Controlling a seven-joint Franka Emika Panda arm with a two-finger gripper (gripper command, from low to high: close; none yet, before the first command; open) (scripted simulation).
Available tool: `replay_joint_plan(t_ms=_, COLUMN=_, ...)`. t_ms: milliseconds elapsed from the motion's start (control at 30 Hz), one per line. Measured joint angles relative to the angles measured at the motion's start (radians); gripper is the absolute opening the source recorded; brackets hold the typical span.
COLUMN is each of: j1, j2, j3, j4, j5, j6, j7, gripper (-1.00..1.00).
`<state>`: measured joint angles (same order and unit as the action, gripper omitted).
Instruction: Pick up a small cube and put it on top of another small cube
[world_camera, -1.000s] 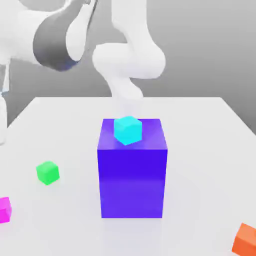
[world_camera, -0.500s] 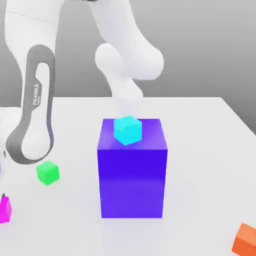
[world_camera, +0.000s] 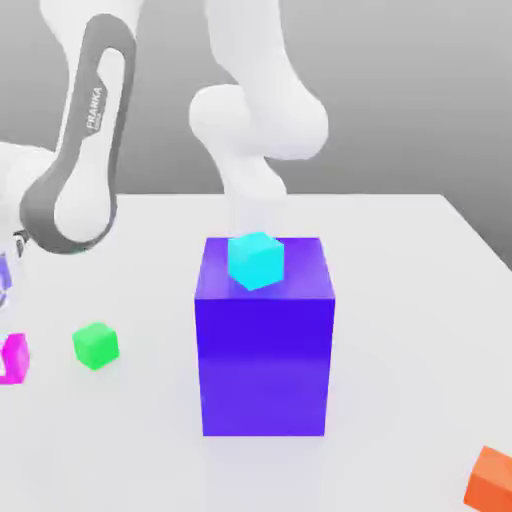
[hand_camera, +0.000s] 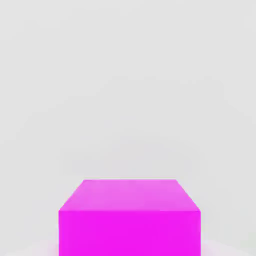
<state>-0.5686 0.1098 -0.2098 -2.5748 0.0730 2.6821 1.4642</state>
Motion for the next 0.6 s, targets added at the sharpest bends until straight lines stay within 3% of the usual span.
replay_joint_plan(t_ms=300, j1=-0.132, j2=-0.324, j3=0.009, j4=-0.321, j5=-0.163, j6=0.003, j7=0.348, gripper=-1.0)
replay_joint_plan(t_ms=433, j1=-0.137, j2=-0.245, j3=0.004, j4=-0.347, j5=-0.158, j6=0.108, j7=0.367, gripper=-1.0)
replay_joint_plan(t_ms=567, j1=-0.122, j2=-0.103, j3=0.019, j4=-0.343, j5=-0.066, j6=0.244, j7=0.306, gripper=-1.0)
replay_joint_plan(t_ms=600, j1=-0.122, j2=-0.082, j3=0.026, j4=-0.342, j5=-0.046, j6=0.264, j7=0.292, gripper=1.0)
